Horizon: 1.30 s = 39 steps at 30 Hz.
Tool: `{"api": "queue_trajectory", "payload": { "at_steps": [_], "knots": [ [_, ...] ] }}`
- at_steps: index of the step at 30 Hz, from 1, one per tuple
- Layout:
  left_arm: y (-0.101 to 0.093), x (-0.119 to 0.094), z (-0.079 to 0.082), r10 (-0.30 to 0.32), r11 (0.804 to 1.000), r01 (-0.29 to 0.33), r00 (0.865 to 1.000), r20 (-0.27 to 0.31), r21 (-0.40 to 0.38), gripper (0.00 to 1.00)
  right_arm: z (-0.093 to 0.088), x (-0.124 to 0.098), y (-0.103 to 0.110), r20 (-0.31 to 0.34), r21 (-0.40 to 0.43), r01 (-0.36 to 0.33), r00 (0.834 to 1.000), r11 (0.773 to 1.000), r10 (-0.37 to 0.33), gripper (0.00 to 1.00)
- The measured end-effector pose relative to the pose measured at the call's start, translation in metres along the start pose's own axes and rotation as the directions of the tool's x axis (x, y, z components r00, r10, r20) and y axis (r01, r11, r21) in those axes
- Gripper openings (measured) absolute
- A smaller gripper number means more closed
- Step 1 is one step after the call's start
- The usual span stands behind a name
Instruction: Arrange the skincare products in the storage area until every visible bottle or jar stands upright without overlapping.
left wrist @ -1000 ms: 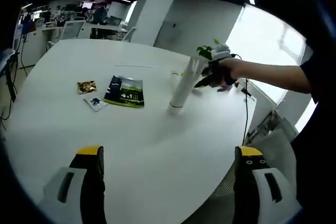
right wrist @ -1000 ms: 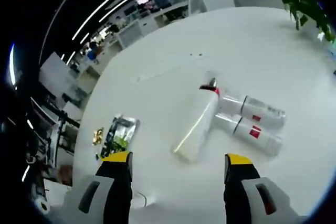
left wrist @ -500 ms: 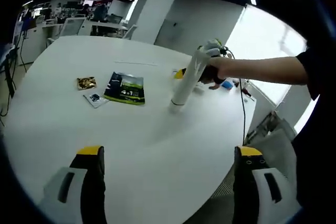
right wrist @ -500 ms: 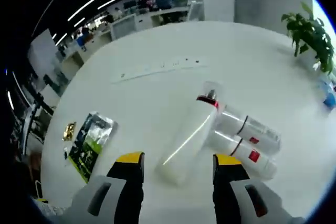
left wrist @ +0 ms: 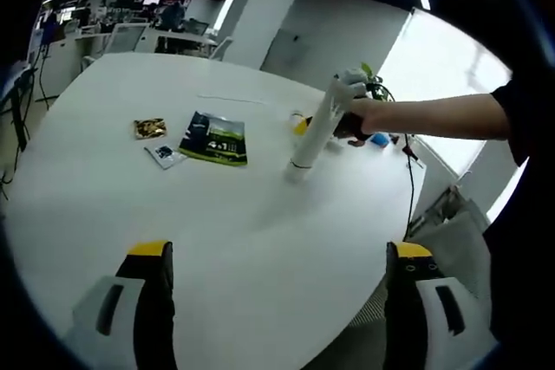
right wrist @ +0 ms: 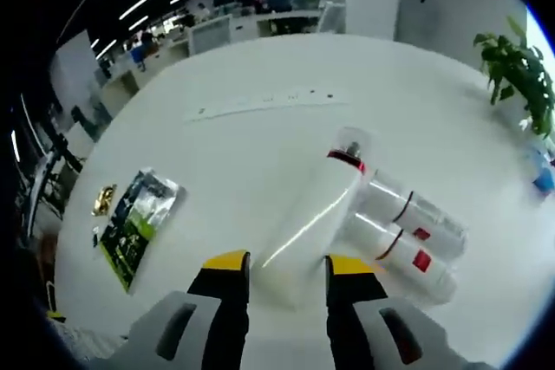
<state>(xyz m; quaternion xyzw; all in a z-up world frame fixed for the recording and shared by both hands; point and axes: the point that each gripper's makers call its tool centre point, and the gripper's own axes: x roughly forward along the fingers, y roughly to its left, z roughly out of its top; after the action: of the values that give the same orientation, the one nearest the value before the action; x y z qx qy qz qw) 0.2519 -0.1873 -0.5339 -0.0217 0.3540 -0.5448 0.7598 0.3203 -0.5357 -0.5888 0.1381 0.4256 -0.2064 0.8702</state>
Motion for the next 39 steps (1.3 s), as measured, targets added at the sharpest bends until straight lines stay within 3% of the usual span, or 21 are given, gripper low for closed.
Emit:
{"api": "queue_trajectory", "payload": {
  "at_steps": [7, 20, 39],
  "knots": [
    [-0.003, 0.002, 0.004, -0.010, 1.000, 0.009, 1.000, 0.008, 0.008, 0.94, -0.010, -0.003, -0.010, -0.002, -0.035, -0.008, 1.000, 0.999, 0.008, 0.19],
    [-0.007, -0.004, 0.000, -0.009, 1.000, 0.009, 1.000, 0.004, 0.016, 0.94, -0.025, -0.017, -0.020, -0.009, -0.116, -0.046, 0.999, 0.992, 0.045, 0.17],
    [-0.030, -0.006, -0.003, -0.036, 0.998, 0.035, 0.999, 0.011, 0.044, 0.94, -0.119, -0.087, -0.039, -0.050, -0.153, -0.107, 0.994, 0.982, 0.101, 0.17]
  ]
}}
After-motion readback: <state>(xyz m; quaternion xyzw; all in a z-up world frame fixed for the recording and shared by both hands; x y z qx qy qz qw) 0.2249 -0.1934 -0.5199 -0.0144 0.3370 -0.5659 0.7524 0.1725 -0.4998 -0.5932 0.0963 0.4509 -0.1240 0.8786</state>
